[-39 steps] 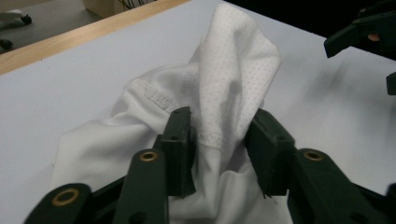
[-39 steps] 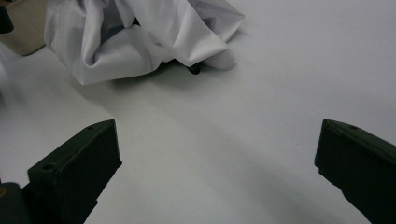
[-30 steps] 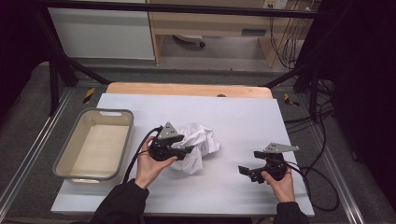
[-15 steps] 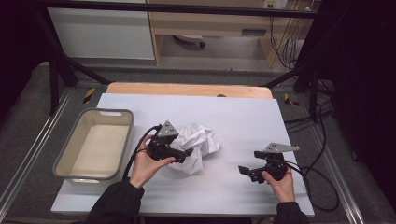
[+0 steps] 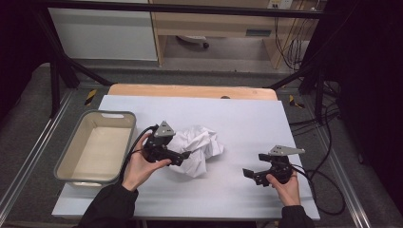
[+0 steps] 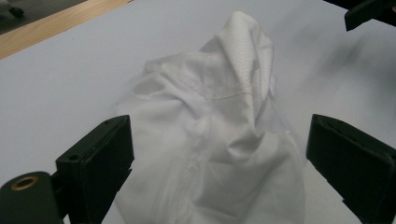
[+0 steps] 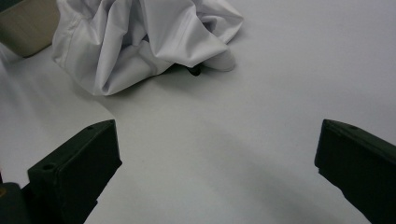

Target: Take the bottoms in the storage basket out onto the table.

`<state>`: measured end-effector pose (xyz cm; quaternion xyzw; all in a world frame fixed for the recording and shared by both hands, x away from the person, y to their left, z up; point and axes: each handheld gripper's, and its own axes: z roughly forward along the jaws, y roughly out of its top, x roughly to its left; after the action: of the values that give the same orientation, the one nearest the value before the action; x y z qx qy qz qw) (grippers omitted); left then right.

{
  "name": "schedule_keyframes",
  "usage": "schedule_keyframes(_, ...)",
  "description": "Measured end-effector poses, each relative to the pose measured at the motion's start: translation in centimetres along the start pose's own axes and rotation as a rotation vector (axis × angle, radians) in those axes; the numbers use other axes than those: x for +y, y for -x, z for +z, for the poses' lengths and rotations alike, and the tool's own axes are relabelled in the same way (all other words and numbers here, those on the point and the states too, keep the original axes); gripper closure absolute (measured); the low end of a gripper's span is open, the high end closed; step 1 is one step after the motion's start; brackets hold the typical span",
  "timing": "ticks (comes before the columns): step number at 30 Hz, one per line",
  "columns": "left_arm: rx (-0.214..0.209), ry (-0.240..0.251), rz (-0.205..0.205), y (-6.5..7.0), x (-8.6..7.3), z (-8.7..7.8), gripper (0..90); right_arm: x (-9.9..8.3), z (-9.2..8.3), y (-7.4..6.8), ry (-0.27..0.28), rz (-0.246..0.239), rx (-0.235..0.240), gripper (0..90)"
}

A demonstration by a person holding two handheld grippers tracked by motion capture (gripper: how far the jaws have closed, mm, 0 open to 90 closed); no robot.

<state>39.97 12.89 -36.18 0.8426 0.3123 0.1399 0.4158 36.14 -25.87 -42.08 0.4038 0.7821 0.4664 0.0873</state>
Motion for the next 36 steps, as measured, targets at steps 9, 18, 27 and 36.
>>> schedule_keyframes(9,0.022,0.002,-0.008,-0.5,-0.5,-1.4,7.1,0.0,0.0,0.0,0.000,0.001,0.000,0.7)
schedule_keyframes(18,0.054,0.005,-0.020,-1.3,-1.5,-3.1,7.3,0.0,0.1,0.0,-0.001,-0.003,-0.001,0.7)
schedule_keyframes(27,0.091,0.011,-0.038,-2.6,-2.9,-4.8,7.3,0.0,0.1,0.0,-0.004,-0.005,-0.003,0.7)
schedule_keyframes(36,0.134,0.009,-0.057,-4.1,-4.8,-6.4,7.3,0.0,0.1,0.0,-0.003,-0.004,-0.002,0.7)
